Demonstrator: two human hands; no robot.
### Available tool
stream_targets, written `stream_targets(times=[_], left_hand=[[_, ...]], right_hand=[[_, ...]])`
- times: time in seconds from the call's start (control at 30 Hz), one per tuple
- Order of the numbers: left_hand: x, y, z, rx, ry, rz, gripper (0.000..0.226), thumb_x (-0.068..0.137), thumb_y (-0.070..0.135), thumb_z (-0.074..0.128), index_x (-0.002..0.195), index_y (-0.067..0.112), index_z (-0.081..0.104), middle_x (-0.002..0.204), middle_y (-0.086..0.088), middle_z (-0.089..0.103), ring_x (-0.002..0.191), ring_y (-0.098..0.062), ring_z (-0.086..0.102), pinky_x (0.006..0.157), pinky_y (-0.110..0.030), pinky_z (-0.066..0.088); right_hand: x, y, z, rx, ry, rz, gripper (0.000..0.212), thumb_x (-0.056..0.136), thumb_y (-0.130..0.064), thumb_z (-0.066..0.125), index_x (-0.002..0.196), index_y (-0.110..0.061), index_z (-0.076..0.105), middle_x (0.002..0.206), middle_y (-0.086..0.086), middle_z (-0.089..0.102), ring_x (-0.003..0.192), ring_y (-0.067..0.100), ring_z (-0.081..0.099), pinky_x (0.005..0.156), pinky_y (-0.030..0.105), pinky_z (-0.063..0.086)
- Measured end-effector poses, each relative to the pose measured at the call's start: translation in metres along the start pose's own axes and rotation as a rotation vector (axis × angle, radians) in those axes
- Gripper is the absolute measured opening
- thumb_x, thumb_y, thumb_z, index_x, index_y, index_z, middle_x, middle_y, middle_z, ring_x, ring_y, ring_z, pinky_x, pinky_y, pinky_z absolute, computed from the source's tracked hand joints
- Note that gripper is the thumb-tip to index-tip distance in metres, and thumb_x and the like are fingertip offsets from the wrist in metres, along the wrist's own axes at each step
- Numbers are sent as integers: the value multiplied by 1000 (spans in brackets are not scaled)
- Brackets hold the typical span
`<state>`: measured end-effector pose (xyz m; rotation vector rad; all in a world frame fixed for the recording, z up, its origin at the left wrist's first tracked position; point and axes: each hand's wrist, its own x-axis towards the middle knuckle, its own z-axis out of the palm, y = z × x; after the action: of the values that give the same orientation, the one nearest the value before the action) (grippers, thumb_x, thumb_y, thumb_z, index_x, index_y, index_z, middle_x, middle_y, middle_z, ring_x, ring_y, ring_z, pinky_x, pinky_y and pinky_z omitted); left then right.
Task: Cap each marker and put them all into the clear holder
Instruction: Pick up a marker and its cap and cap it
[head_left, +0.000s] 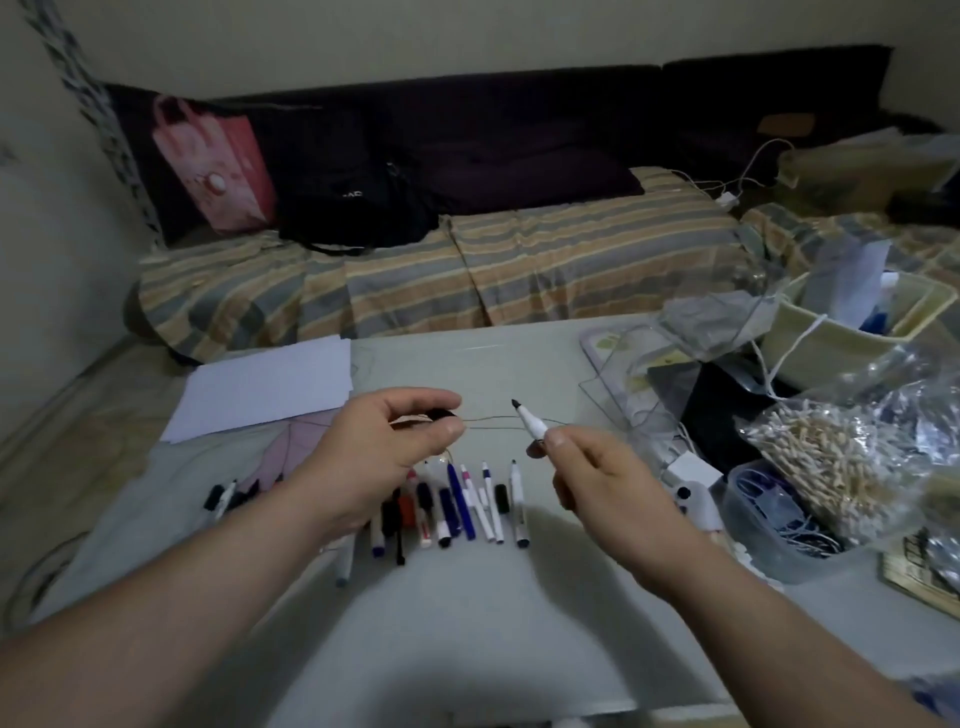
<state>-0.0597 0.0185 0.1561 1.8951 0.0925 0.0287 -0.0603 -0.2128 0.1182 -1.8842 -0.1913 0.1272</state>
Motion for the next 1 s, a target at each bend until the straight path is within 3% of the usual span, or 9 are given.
stream_targets(times=[0.1,0.2,0.3,0.43,0.5,0.6,0.77,1.0], left_hand=[[4,18,-34,-101,-12,-30,19,88,8,73,97,23,79,90,4,80,82,-8,73,72,-17,57],[15,24,-48,-395,36,-58,22,92,0,64,95,15,78,83,-2,77,80,-11,72,72,-18,58],[18,14,-38,-678,47,-144,29,94,-11,57,102,9,76,92,-9,77,87,-15,74,75,-21,61],[11,-11,-29,-849,94,-230,33,92,-17,53,109,5,71,98,-12,78,89,-16,77,74,-21,62],[8,-25,-28,-853,90,-235,32,93,-16,53,111,5,69,94,-12,79,86,-16,77,72,-22,62],[8,-38,-31,-716,41,-241,34,95,-12,54,110,13,72,85,-3,77,79,-12,73,74,-24,62],[14,-34,-36,-594,-11,-169,47,98,-9,51,99,28,82,92,4,74,86,-13,63,86,-28,53],[14,-33,-24,-348,-3,-23,26,105,0,45,112,21,57,116,10,75,106,-21,69,89,-40,50]], right_hand=[[-3,-24,3,94,28,-36,30,102,-45,49,91,-31,72,64,-5,49,59,8,43,60,30,38],[6,-43,12,92,85,-43,25,101,-42,54,88,-30,72,62,-9,51,54,4,43,58,26,38],[14,-55,26,42,47,-24,22,99,-46,57,90,-34,72,61,-13,51,56,6,44,58,30,41],[13,-46,43,60,80,-8,16,98,-44,59,94,-37,73,64,-13,55,58,4,48,59,26,43],[9,-35,54,63,108,-1,15,97,-44,60,96,-39,74,66,-15,57,61,4,51,63,29,46],[10,-25,65,-32,76,6,13,95,-44,63,97,-39,74,68,-19,64,57,1,53,56,25,46],[16,-31,65,-61,61,-21,14,97,-41,61,97,-38,75,66,-19,63,53,1,52,50,21,44],[23,-27,58,-46,106,11,9,96,-40,64,97,-41,73,64,-19,60,49,1,49,44,17,41]])
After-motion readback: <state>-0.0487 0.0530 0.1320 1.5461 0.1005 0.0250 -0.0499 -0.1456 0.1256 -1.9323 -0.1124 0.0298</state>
